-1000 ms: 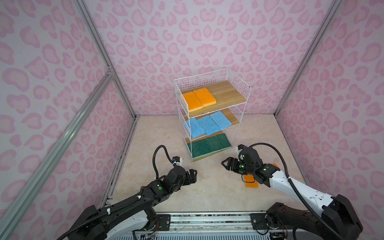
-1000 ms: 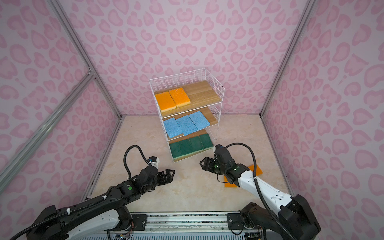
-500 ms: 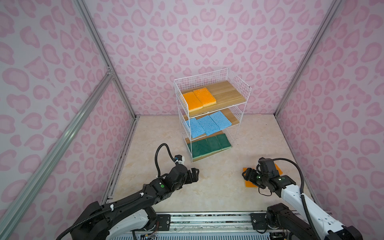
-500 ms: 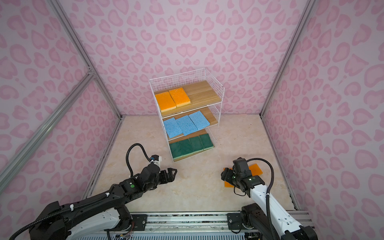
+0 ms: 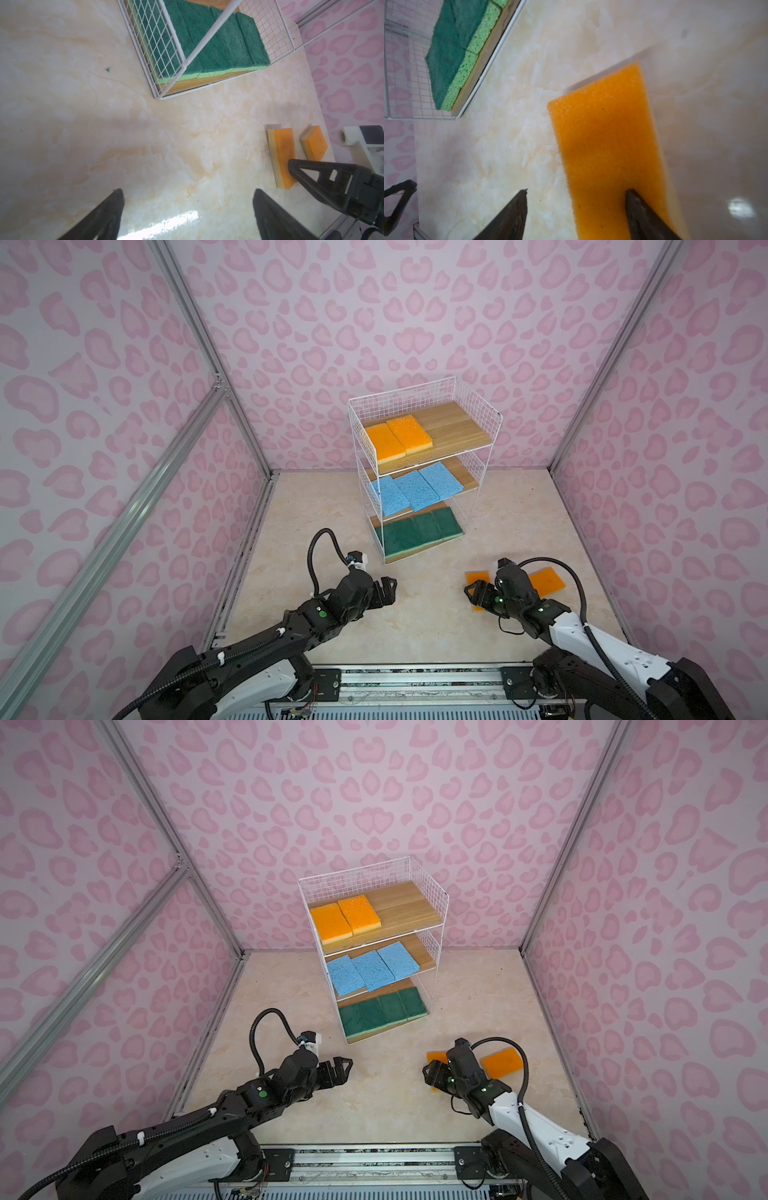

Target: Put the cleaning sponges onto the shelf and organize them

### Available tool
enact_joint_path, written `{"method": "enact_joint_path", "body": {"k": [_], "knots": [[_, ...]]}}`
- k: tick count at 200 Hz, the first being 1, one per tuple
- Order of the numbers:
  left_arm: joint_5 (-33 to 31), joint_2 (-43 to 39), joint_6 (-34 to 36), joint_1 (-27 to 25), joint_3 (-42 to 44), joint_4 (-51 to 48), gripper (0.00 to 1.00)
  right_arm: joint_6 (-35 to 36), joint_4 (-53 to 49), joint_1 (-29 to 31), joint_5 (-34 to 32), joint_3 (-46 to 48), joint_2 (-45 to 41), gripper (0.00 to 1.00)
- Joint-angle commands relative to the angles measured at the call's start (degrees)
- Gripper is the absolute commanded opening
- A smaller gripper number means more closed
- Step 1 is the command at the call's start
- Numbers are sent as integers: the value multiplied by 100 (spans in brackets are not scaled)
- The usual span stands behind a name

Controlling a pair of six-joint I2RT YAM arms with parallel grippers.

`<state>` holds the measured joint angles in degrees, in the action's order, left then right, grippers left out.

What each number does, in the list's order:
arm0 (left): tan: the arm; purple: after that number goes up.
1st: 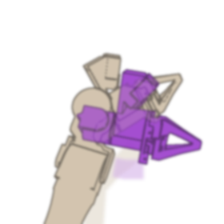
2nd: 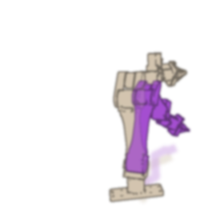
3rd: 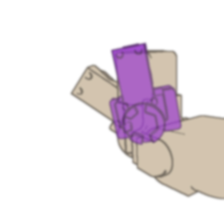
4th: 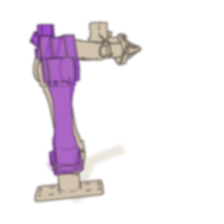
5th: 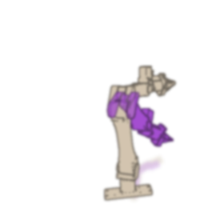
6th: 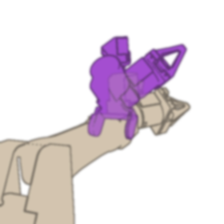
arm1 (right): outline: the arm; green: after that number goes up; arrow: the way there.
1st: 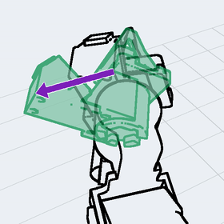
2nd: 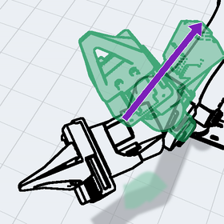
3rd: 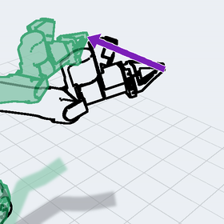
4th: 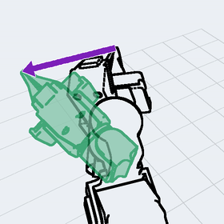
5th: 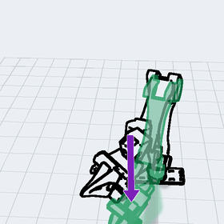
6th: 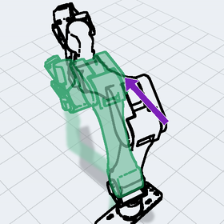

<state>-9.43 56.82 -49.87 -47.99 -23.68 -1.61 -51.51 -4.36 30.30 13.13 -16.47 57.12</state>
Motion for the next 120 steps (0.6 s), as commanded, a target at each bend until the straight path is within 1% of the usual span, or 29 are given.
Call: {"method": "enact_joint_path", "body": {"k": [1, 15, 31, 54, 74, 98, 105, 120], "knots": [[-41, 10, -49, 8, -24, 161, 98, -498, 442, 268, 737, -82, 275, 74], [-41, 10, -51, 4, -15, 165, 98, -507, 600, 366, 936, -266, 603, 74], [-42, 33, -52, 8, -13, 171, 98, -567, 893, 565, 1014, -432, 906, 74], [35, 81, -31, 0, -16, 228, 100, -527, 1084, 690, 1059, -659, 1084, 74], [163, 182, -6, -32, -47, 348, 93, -374, 928, 688, 1089, -847, 944, 74], [151, 447, -14, -260, -220, 432, 78, -124, 251, 588, 1001, -1082, 558, 74], [106, 575, -50, -355, -307, 438, 77, -60, 73, 523, 982, -1108, 426, 74], [22, 896, -153, -536, -479, 490, 77, 30, -180, 257, 1027, -1080, 148, 74]]}}
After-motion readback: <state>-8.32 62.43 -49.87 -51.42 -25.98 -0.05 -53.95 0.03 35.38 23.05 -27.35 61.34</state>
